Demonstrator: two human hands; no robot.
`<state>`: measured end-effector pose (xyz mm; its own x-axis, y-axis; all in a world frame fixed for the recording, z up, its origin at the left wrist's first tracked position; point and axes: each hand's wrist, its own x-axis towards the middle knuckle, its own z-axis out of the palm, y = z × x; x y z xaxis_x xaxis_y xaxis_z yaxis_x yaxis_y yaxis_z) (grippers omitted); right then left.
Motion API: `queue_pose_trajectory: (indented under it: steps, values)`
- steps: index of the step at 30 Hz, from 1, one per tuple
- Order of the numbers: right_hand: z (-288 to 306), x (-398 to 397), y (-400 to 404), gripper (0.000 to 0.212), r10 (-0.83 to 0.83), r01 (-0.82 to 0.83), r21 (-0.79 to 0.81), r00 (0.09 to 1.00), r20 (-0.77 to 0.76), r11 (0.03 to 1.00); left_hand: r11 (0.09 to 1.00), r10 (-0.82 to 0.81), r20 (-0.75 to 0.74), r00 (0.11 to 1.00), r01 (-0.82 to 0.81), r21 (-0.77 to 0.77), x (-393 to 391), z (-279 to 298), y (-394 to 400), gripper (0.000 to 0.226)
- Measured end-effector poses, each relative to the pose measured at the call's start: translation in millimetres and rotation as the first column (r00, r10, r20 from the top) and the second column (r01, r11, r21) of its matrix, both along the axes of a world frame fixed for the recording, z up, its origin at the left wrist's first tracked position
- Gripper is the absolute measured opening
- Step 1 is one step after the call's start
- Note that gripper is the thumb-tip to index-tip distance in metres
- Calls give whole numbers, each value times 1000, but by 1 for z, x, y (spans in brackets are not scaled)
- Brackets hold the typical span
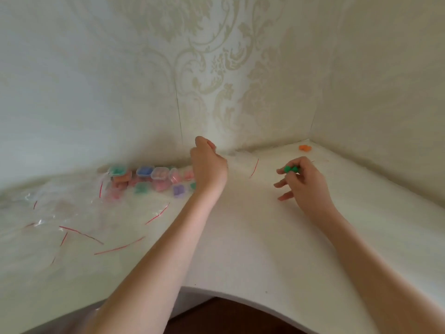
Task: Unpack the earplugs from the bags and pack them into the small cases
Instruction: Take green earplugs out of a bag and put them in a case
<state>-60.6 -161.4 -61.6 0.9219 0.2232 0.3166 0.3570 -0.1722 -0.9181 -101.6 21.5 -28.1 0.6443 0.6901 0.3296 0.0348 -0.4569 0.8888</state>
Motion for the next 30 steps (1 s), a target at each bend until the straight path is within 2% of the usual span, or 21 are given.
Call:
queue_pose_trajectory:
  steps: [2, 4, 6, 8, 10, 13, 17, 20, 23, 27, 30]
  values:
    - [-1, 2, -3, 15, -59, 59, -40, 998, -3, 997, 974, 49, -172, 984, -8, 228, -19, 10, 25, 26]
    - [-5, 4, -3, 17, -88, 91, -125, 996, 28, 988, 937, 111, -255, 961, -16, 350, -45, 19, 55, 25]
    - [-8, 4, -2, 22, -64, 70, -206, 997, 35, 976, 915, 136, -356, 925, 20, 402, -69, 21, 85, 22]
    - [-7, 0, 0, 25, -31, 42, -271, 999, 43, 962, 908, 107, -507, 855, 123, 400, -91, 17, 110, 21]
    - [-4, -5, 1, 29, -20, 40, -321, 998, 64, 946, 883, 121, -574, 810, 177, 436, -107, 8, 125, 23]
    - [-2, -9, 2, 32, -30, 51, -361, 997, 65, 931, 812, 210, -526, 824, 153, 564, -122, -3, 130, 25]
    - [-3, -12, 5, 30, -52, 68, -387, 997, 51, 919, 744, 236, -451, 861, 139, 654, -124, 1, 122, 28]
    - [-3, -11, 8, 27, -81, 77, -367, 997, 4, 927, 741, 216, -419, 882, 132, 659, -120, 7, 115, 36]
    - [0, -9, 11, 27, -81, 63, -356, 996, -35, 932, 741, 266, -455, 850, 121, 660, -116, 16, 107, 29]
    - [6, -4, 22, 42, -60, 27, -432, 996, -64, 902, 697, 329, -470, 819, 125, 706, -107, 20, 105, 25]
    - [8, 6, 39, 49, -35, 48, -488, 999, 35, 871, 714, 270, -409, 872, 103, 692, -96, 23, 96, 26]
